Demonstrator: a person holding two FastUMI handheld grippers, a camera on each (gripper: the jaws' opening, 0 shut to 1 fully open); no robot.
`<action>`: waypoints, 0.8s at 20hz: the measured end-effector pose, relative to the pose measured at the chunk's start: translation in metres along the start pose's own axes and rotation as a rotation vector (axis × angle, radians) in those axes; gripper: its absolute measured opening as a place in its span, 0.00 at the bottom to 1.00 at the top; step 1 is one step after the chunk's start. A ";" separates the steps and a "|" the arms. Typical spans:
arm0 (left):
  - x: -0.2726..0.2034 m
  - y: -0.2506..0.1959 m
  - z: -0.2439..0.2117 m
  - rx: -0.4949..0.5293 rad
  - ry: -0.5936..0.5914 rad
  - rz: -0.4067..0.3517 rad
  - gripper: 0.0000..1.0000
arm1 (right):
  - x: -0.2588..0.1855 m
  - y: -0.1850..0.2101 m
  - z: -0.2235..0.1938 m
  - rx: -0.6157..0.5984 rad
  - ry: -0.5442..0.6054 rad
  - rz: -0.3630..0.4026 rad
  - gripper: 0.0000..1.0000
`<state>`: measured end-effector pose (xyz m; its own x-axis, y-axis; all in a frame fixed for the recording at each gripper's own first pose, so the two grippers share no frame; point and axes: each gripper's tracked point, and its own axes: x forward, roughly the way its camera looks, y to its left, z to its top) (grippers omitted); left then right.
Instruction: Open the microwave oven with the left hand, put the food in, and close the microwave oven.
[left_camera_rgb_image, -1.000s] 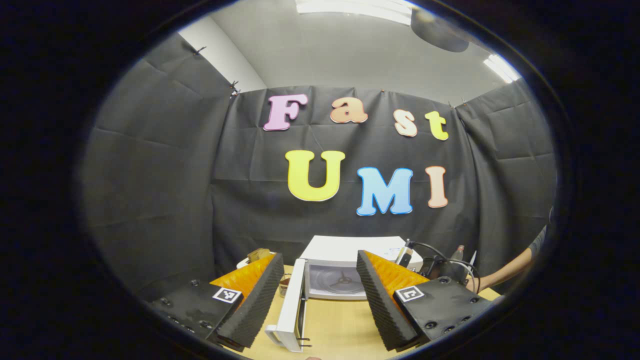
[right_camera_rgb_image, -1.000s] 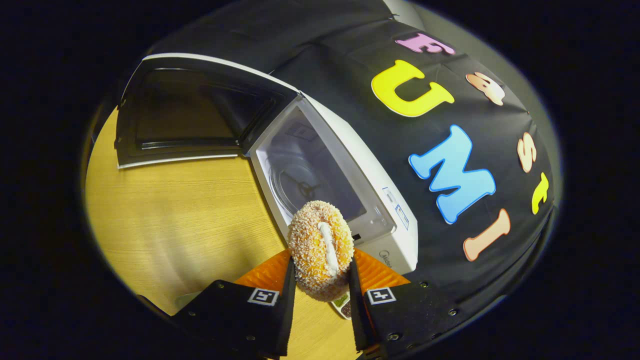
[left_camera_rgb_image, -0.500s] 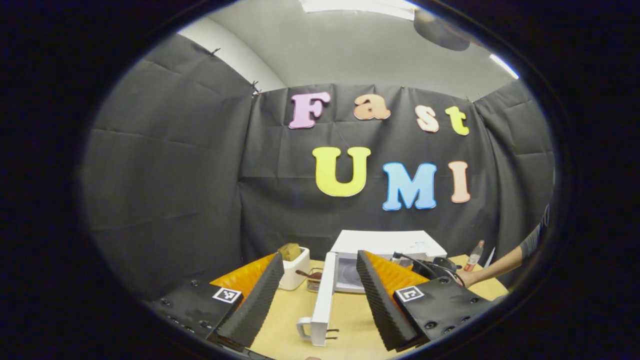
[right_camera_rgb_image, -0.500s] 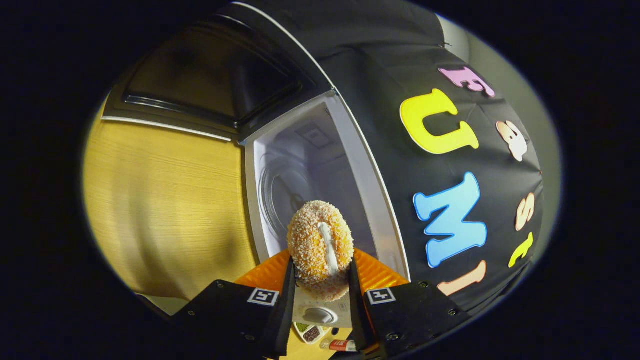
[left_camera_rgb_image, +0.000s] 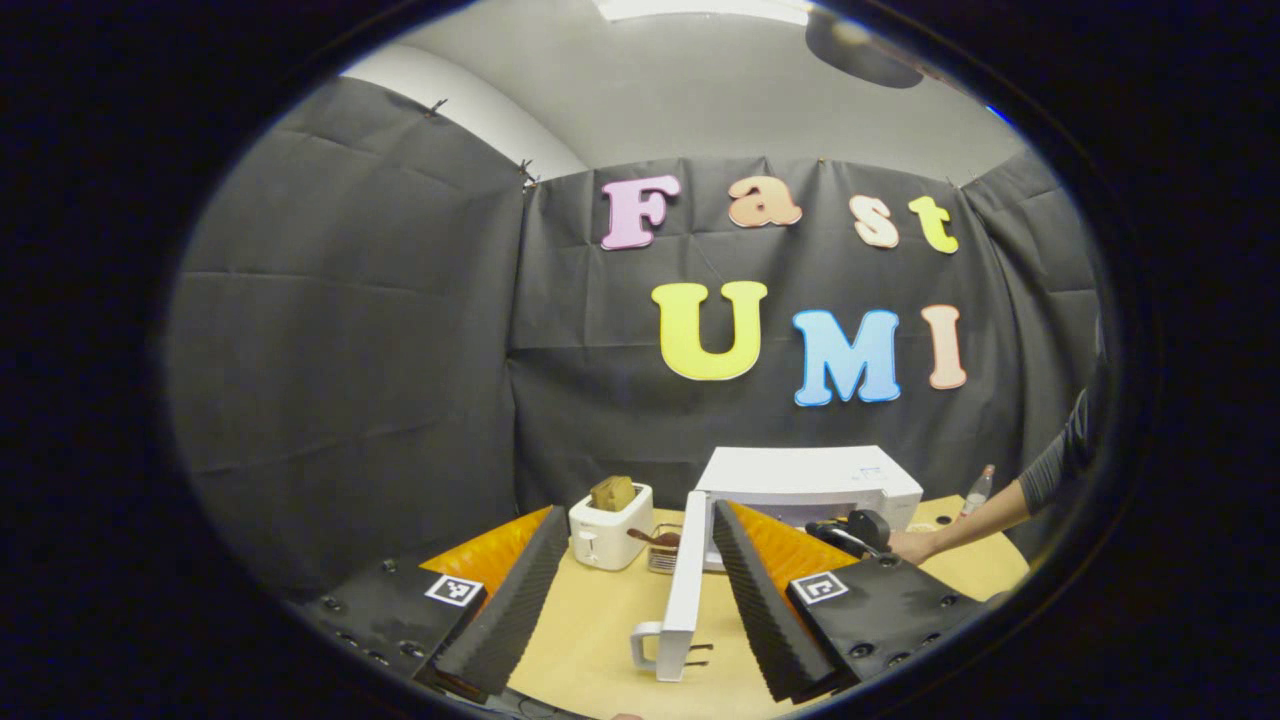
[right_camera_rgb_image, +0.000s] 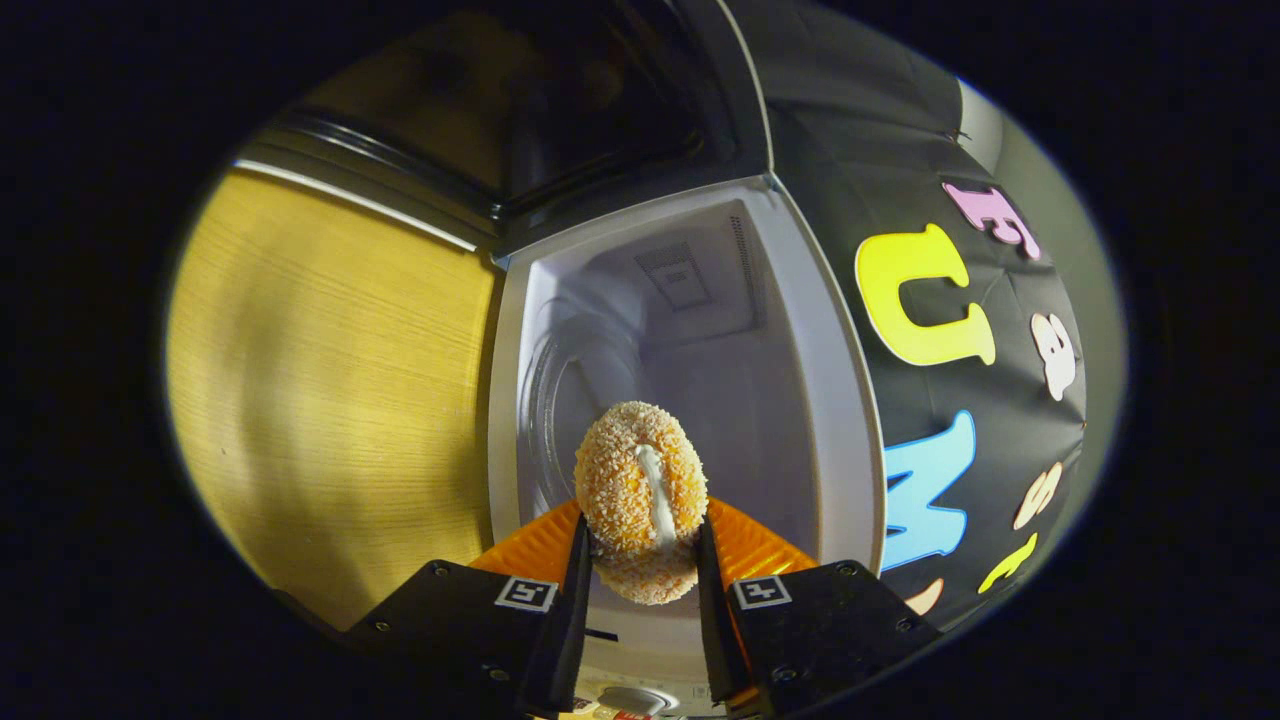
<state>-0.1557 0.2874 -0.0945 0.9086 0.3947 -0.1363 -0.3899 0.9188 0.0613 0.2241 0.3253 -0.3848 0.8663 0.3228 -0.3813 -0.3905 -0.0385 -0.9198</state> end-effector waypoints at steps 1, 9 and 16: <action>0.004 0.004 -0.003 0.003 0.006 0.005 0.96 | 0.006 0.002 -0.001 -0.006 0.004 -0.001 0.49; 0.013 0.012 -0.025 -0.013 0.056 0.017 0.96 | 0.057 -0.012 0.006 -0.056 0.029 -0.042 0.49; 0.012 0.027 -0.033 -0.041 0.072 0.064 0.98 | 0.079 -0.006 -0.003 -0.024 0.085 -0.008 0.63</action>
<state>-0.1605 0.3168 -0.1271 0.8691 0.4507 -0.2040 -0.4542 0.8903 0.0317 0.2961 0.3481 -0.4096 0.8930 0.2418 -0.3795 -0.3768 -0.0593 -0.9244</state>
